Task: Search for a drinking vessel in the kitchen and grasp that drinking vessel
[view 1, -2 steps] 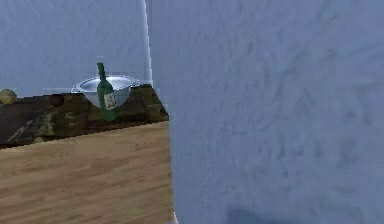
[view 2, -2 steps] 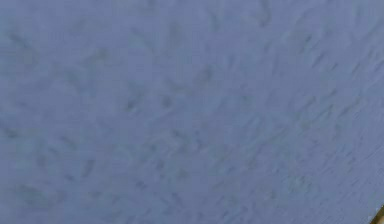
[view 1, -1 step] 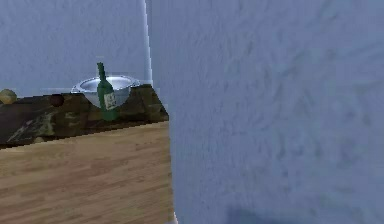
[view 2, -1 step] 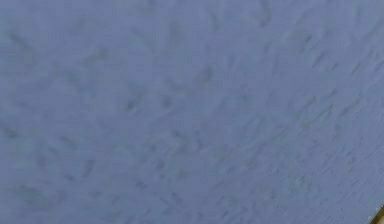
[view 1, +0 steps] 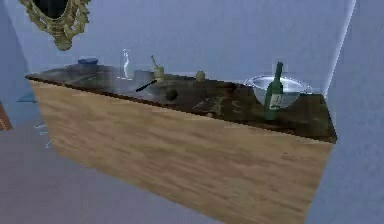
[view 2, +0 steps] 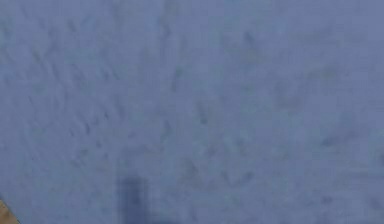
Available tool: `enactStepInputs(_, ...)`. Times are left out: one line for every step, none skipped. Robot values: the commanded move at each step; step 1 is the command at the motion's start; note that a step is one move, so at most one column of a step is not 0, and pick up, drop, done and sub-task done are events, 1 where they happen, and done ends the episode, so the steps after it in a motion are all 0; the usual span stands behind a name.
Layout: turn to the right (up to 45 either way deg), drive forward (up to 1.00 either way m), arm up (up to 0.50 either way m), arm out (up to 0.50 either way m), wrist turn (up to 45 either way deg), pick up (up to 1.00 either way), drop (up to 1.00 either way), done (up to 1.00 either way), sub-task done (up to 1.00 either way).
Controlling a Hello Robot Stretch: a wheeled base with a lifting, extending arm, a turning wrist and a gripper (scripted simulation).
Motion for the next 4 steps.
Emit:
enactStepInputs(-27.0,0.0,0.0,0.0,0.0,0.0,0.0,0.0,0.0)
enactStepInputs(0.0,0.45,0.0,0.0,0.0,0.0,0.0,0.0,0.0)
enactStepInputs(-36.0,0.0,0.0,0.0,0.0,0.0,0.0,0.0,0.0)
enactStepInputs(0.0,0.35,0.0,0.0,0.0,0.0,0.0,0.0,0.0)
